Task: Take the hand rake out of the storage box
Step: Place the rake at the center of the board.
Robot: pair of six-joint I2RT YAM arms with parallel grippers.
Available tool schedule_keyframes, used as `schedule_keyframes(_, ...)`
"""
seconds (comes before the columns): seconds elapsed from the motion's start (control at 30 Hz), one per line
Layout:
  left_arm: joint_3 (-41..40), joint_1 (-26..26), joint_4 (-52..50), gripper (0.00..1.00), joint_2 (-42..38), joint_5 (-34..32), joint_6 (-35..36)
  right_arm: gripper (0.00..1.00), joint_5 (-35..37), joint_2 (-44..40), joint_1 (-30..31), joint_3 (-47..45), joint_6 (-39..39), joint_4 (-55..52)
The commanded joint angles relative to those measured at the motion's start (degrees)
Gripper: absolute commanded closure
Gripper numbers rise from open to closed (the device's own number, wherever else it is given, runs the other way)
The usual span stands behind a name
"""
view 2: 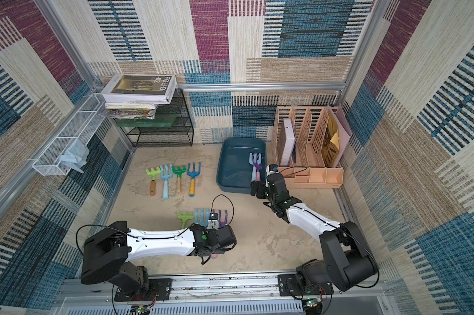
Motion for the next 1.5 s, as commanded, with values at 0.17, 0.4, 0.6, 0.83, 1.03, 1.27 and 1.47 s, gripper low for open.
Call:
schedule_keyframes(0.17,1.4,2.2,2.0,0.65,4.2,4.4,2.0,0.04,-0.1,0.2,0.0,0.1,-0.5,1.1)
schedule_keyframes(0.4,0.9,3.2,1.6,0.76,3.8,4.1,1.3,0.04,-0.5,0.5,-0.1,-0.1,-0.4,1.5)
schedule_keyframes(0.6,-0.2,3.6,2.2,0.78,3.4,4.0,0.4,0.04,-0.6,0.8,-0.1,-0.2,-0.3,1.7)
schedule_keyframes(0.83,-0.3,4.4,2.9,0.77,4.0,3.9,-0.7,0.05,-1.4,2.3,0.3,0.3,-0.3,2.0)
schedule_keyframes(1.03,1.5,4.4,-1.0,0.53,1.2,2.0,1.5,0.04,-2.3,4.3,0.7,1.8,-0.6,1.4)
schedule_keyframes(1.27,8.3,9.7,-13.5,0.25,-12.3,0.0,15.7,0.02,-1.0,6.6,1.7,6.9,-1.4,-2.0)
schedule_keyframes(1.47,17.3,21.1,-22.7,0.05,-27.6,4.3,32.5,0.30,0.2,13.5,2.3,15.9,-3.0,-7.8)
